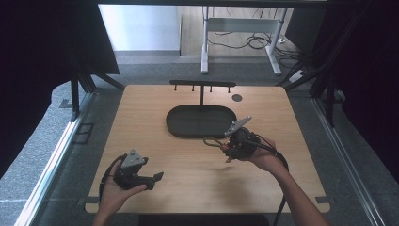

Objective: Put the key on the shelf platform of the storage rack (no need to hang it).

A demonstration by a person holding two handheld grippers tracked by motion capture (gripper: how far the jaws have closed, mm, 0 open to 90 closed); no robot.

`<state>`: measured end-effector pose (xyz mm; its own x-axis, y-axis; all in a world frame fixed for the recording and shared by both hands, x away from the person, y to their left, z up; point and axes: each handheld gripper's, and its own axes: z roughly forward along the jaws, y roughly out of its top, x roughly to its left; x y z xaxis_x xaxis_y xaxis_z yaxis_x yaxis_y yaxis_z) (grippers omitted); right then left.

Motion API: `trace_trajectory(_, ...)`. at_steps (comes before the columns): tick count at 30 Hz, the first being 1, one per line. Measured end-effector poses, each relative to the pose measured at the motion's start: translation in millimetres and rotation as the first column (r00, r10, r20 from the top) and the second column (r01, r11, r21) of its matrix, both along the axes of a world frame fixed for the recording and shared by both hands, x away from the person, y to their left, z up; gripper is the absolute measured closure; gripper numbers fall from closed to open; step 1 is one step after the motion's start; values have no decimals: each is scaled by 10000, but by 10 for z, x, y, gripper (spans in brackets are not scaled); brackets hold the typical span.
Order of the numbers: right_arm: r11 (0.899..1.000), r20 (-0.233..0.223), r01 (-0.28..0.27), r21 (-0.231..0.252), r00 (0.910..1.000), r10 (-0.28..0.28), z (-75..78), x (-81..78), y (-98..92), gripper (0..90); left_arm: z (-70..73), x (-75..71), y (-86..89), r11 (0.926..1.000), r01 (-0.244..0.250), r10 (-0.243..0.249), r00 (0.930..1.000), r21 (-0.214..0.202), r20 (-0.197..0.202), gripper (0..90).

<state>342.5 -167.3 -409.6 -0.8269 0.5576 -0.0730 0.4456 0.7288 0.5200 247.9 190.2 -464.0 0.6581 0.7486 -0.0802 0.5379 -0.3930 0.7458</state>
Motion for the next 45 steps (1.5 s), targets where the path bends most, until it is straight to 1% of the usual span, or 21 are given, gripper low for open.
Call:
trace_trajectory(9, 9999, -96, -101, -45, 9999, 100, 8, 63, 71, 664, 2, -2, 6, 10000, -30, 30, 10000, -33, 14, 203)
trace_trajectory(14, 9999, 26, -120, -41, 9999, 120, 67, 97, 103, 664, -2, 0, 0, 10000, -31, 31, 10000, -54, 6, 203)
trace_trajectory(24, 9997, 82, -198, -162, 9998, 200, 135, 189, 187, 664, 0, 0, 4, 10000, -19, 19, 10000, -15, -2, 203)
trace_trajectory(29, 9996, 89, -240, -119, 9997, 241, 166, 228, 242, 664, 1, 0, 11, 10000, -46, 46, 10000, -30, -4, 203)
trace_trajectory(35, 9995, -10, -293, -79, 9996, 293, 116, 259, 275, 664, 2, -1, 9, 10000, -20, 20, 10000, -26, -1, 203)
trace_trajectory(45, 9999, 23, -166, 3, 9999, 166, 129, 323, 293, 664, 0, 1, 7, 10000, -18, 18, 10000, -19, 0, 203)
